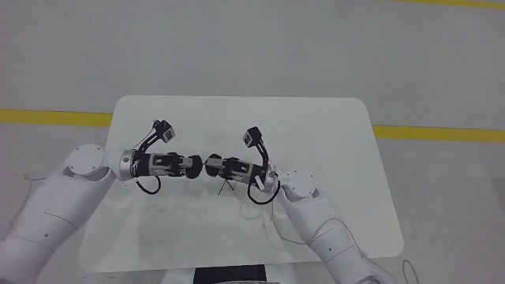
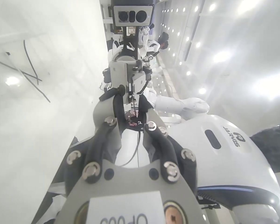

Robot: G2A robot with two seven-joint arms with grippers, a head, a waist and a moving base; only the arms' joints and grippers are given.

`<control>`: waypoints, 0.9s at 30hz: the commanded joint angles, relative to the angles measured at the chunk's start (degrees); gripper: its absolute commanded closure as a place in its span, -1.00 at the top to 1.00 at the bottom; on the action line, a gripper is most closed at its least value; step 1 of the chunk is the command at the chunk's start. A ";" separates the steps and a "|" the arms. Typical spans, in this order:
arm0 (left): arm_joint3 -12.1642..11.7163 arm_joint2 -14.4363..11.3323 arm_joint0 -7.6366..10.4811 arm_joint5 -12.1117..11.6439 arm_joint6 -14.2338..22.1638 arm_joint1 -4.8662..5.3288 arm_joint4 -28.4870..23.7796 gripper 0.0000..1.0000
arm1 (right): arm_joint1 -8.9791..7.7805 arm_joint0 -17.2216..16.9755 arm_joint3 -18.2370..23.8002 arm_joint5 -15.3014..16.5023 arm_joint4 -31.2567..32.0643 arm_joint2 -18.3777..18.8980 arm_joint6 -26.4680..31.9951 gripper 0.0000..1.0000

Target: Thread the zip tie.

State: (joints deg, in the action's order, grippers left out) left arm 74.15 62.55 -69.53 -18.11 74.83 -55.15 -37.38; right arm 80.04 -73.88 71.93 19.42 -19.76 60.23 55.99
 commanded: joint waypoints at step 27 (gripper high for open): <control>-0.89 -1.44 0.87 0.22 -0.10 0.18 -0.18 -1.00 | -0.86 1.13 -0.87 0.06 -1.66 -2.44 0.07 -1.00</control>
State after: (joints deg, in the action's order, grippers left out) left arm 73.30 61.15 -68.69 -17.88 74.77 -54.97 -37.56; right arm 79.20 -72.78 71.09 19.48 -21.37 57.81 56.07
